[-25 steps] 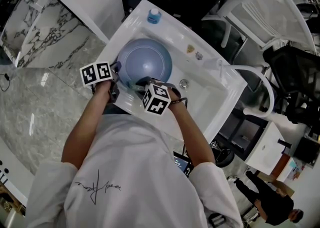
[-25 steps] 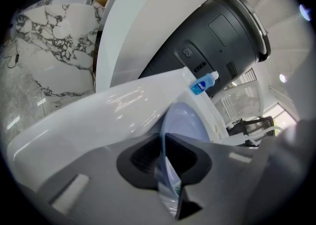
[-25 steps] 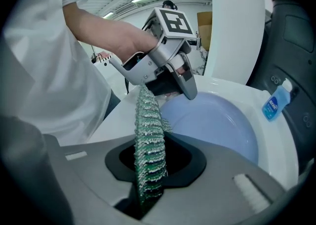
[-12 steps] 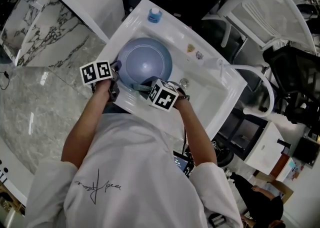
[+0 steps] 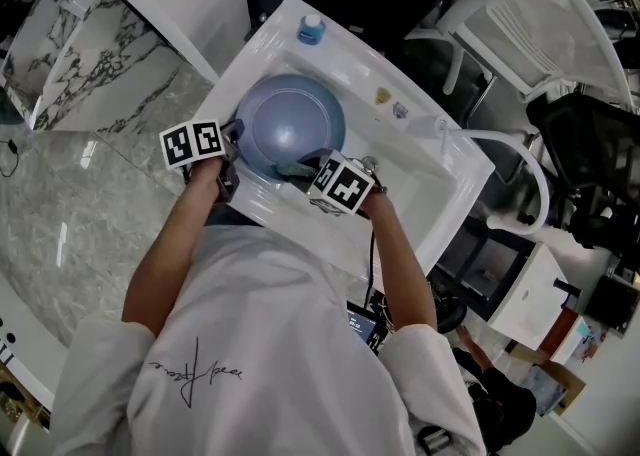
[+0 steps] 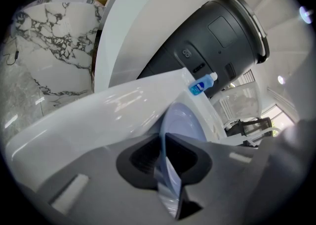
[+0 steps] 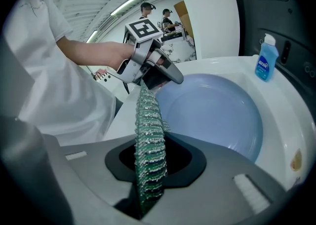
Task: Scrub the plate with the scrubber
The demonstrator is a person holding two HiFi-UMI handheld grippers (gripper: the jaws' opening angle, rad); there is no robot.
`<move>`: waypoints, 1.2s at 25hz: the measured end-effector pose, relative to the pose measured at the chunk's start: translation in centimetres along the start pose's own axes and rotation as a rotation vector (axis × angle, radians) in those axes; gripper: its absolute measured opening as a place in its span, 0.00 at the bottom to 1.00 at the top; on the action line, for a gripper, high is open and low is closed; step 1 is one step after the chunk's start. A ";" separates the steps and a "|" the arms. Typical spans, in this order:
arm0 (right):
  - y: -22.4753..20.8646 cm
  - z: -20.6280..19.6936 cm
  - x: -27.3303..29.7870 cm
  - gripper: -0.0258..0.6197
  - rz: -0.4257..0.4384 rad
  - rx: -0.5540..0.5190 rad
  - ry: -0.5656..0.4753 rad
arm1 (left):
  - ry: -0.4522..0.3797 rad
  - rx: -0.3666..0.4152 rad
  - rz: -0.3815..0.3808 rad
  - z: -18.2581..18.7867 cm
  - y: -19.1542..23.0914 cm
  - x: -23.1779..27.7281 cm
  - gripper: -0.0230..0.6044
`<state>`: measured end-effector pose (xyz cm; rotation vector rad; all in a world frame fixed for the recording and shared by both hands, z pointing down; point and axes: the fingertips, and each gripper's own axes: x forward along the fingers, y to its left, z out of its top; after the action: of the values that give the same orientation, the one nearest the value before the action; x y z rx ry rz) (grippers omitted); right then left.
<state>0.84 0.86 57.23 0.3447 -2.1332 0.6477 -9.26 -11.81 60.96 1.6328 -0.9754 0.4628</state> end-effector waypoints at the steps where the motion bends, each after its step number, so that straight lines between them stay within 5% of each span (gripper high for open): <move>1: -0.2 -0.1 -0.1 0.13 -0.003 0.005 -0.001 | 0.000 0.000 -0.001 0.0 0.0 0.0 0.18; 30: -5.5 -2.3 -2.7 0.13 -0.119 0.128 -0.040 | 0.001 -0.004 -0.007 0.0 -0.2 -0.1 0.19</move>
<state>6.52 -2.33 57.98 0.5539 -2.0956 0.7147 -9.17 -11.82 60.82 1.6322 -0.9692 0.4569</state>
